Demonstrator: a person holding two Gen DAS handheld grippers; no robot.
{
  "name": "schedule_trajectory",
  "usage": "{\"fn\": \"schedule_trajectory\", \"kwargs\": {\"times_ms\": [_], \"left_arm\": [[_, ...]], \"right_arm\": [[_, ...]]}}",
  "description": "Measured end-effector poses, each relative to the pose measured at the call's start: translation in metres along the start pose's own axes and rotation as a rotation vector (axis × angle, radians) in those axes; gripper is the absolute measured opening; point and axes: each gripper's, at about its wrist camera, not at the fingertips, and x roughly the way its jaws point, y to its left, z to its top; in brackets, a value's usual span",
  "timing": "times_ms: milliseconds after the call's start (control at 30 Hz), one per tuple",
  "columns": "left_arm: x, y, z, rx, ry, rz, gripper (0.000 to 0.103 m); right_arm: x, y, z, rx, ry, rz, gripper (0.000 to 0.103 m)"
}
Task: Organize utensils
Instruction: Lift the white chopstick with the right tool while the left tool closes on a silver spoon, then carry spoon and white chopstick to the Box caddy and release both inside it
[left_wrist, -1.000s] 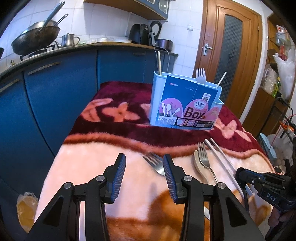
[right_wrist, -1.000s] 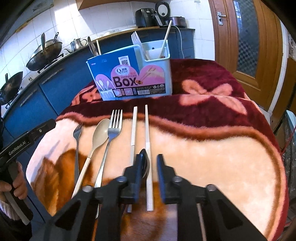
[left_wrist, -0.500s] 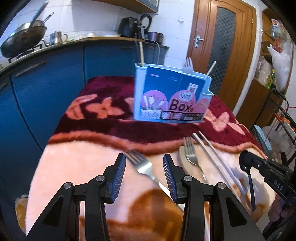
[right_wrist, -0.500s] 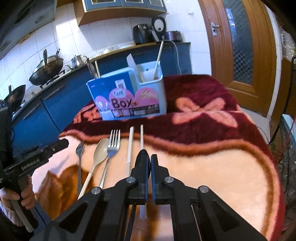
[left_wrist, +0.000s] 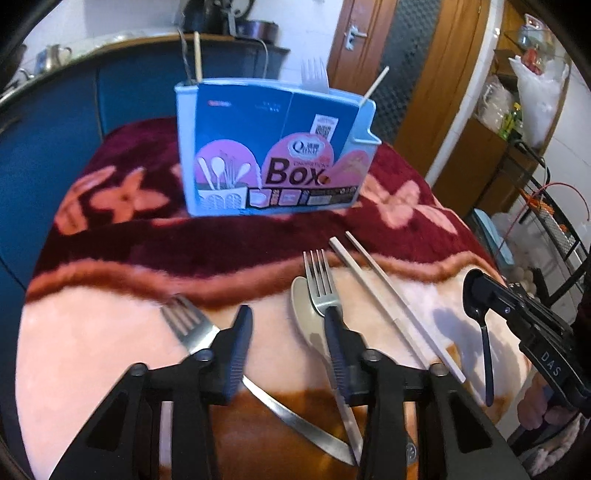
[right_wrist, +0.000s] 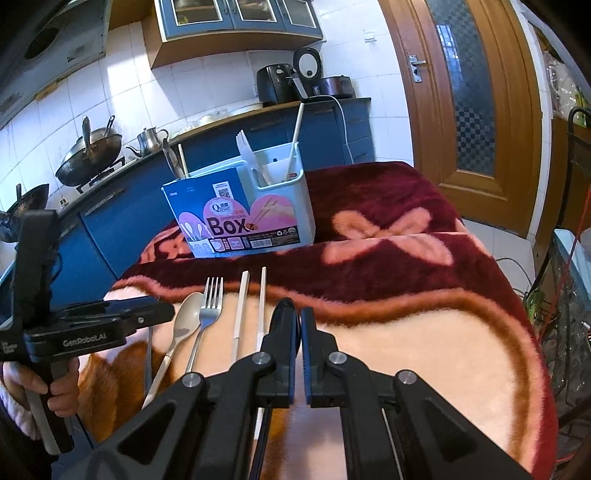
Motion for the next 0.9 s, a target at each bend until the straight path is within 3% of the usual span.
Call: {"fn": "schedule_trajectory", "kwargs": {"times_ms": [133, 367, 467, 667, 900], "left_arm": [[0.011, 0.004, 0.005, -0.012, 0.070, -0.042, 0.019], [0.030, 0.006, 0.016, -0.020, 0.170, -0.083, 0.009], [0.032, 0.010, 0.018, -0.042, 0.175, -0.083, 0.005], [0.011, 0.018, 0.017, -0.070, 0.083, -0.053, 0.003], [-0.028, 0.021, 0.025, -0.072, -0.105, -0.019, 0.003]], "right_arm": [[-0.001, -0.004, 0.000, 0.007, -0.004, 0.004, 0.004], [0.000, -0.009, 0.000, 0.017, -0.006, 0.010, 0.004], [-0.001, -0.009, 0.000, 0.018, -0.008, 0.013, 0.004], [-0.004, -0.011, 0.002, 0.019, -0.029, 0.022, 0.004], [-0.005, -0.006, 0.005, 0.019, -0.058, 0.043, 0.004]]}}
